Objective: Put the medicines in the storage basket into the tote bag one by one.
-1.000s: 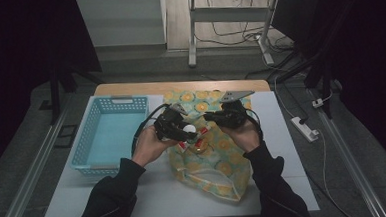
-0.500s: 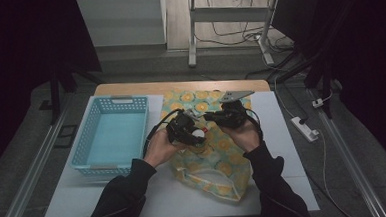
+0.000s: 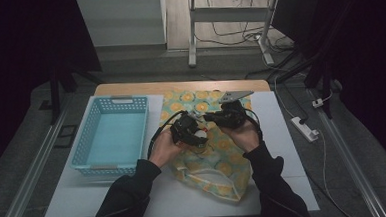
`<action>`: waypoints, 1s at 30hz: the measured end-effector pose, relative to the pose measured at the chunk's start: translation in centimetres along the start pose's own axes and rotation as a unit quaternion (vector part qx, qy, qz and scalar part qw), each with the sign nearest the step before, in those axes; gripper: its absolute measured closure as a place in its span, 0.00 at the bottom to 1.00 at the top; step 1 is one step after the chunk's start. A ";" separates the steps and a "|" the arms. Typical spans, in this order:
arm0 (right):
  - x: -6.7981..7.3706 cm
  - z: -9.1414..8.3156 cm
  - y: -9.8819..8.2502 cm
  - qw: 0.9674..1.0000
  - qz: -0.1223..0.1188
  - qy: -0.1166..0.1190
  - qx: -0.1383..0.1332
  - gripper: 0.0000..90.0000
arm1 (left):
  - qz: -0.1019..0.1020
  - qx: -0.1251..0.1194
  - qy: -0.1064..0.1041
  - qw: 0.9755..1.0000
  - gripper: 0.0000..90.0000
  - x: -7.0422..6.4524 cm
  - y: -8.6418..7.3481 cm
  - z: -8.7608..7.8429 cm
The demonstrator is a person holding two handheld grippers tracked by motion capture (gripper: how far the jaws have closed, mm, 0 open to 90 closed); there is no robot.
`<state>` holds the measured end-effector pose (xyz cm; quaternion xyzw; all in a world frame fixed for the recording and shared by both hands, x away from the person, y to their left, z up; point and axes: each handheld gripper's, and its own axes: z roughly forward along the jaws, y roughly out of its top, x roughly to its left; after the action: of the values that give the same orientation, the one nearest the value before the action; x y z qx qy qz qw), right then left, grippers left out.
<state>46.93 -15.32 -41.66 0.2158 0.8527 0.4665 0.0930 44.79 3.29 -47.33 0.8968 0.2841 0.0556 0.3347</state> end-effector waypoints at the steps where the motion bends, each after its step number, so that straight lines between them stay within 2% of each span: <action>1: 0.0 0.0 0.0 1.000 0.000 0.000 0.000 1.00 | 0.000 -0.001 0.000 1.000 0.56 0.0 0.0 0.0; 4: 0.0 0.0 0.0 1.000 0.000 0.000 0.000 1.00 | -0.002 -0.002 0.004 1.000 0.54 0.1 -0.1 0.0; 7: 0.0 0.0 0.0 1.000 -0.001 0.000 0.000 1.00 | -0.010 -0.008 -0.003 1.000 0.47 0.1 -0.2 -0.3; 13: 0.0 0.0 0.0 1.000 0.001 0.001 -0.001 1.00 | -0.014 -0.019 -0.003 1.000 0.35 -0.2 -0.2 -1.4; 17: 0.0 0.0 0.0 1.000 0.000 0.002 0.000 1.00 | -0.015 -0.023 -0.011 1.000 0.27 -0.3 -0.6 -2.1; 19: 0.1 0.1 0.0 1.000 0.000 0.003 0.001 1.00 | -0.013 -0.023 -0.008 1.000 0.24 -0.5 -0.8 -2.5; 22: 0.1 0.2 0.0 1.000 -0.001 0.004 0.003 1.00 | -0.019 -0.031 -0.017 0.999 0.19 -0.6 -1.2 -3.0; 30: 0.2 0.2 -0.1 1.000 -0.002 0.004 0.004 1.00 | -0.027 -0.045 -0.016 0.998 0.10 -1.1 -2.5 -3.8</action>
<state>46.84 -15.07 -41.83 0.2123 0.8556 0.4636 0.0896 41.55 6.39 -45.84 0.8735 0.3001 0.0446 0.3807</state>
